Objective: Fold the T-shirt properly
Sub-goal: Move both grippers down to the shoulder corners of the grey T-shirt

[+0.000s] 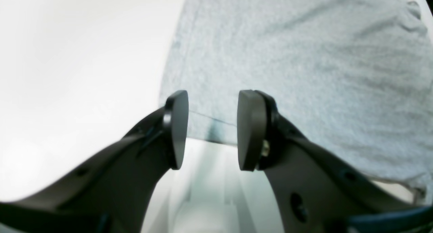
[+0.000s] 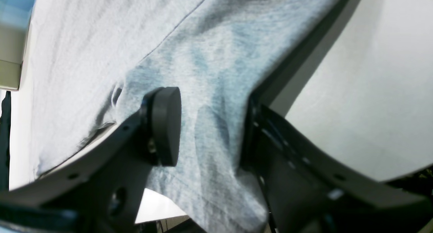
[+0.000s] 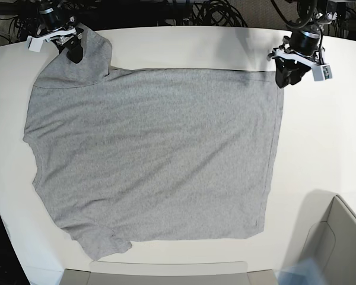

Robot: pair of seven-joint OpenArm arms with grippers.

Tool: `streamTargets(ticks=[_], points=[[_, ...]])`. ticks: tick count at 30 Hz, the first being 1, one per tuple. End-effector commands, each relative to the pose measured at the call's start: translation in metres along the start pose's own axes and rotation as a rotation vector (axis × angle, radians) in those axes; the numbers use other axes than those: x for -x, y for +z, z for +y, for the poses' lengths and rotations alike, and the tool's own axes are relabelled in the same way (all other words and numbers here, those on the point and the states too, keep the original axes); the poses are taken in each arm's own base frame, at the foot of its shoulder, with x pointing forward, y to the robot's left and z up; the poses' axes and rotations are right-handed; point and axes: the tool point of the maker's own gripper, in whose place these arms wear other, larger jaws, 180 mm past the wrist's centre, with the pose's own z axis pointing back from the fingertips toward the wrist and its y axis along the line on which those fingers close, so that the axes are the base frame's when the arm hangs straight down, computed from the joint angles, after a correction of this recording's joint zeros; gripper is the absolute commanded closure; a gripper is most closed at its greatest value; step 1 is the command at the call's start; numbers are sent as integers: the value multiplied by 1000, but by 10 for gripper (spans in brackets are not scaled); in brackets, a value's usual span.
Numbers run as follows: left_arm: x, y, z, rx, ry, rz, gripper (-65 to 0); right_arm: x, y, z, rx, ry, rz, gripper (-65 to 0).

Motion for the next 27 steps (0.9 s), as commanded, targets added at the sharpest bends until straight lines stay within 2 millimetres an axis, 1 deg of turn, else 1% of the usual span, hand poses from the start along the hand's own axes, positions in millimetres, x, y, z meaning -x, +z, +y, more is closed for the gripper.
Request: streamTargets(ticks=[1, 2, 4, 7, 8, 10, 12, 13, 17, 19, 25, 27], points=[[-11, -3, 10, -23, -9, 11, -251, 14, 5, -8, 34, 1, 63, -261], [-12, -5, 13, -29, -11, 31, -251, 14, 6, -9, 35, 0, 65, -261], [-7, -12, 22, -51, -1, 97, -251, 14, 7, -11, 40, 3, 67, -261], [-2, -21, 43, -104, 55, 127, -252, 13, 8, -12, 42, 7, 67, -261], [0, -23, 46, -99, 53, 137, -252, 13, 8, -12, 42, 7, 67, -261], [4, -28, 42, -42, 30, 169, -252, 13, 8, -12, 42, 7, 67, -261], [12, -31, 35, 11, 16, 212, -252, 14, 8, -10, 37, 5, 69, -261], [17, -32, 35, 22, 16, 228, -251, 14, 8, -9, 36, 5, 70, -261], [30, -37, 49, -4, 61, 252, -251, 14, 8, -9, 36, 5, 70, -261], [31, -42, 51, -9, 79, 247, -251, 13, 8, -10, 37, 7, 69, -261], [34, -44, 47, 3, 79, 262, -251, 13, 7, -9, 34, 7, 69, -261], [43, -46, 36, 30, 69, 292, -251, 13, 7, -8, 33, 6, 69, -261]])
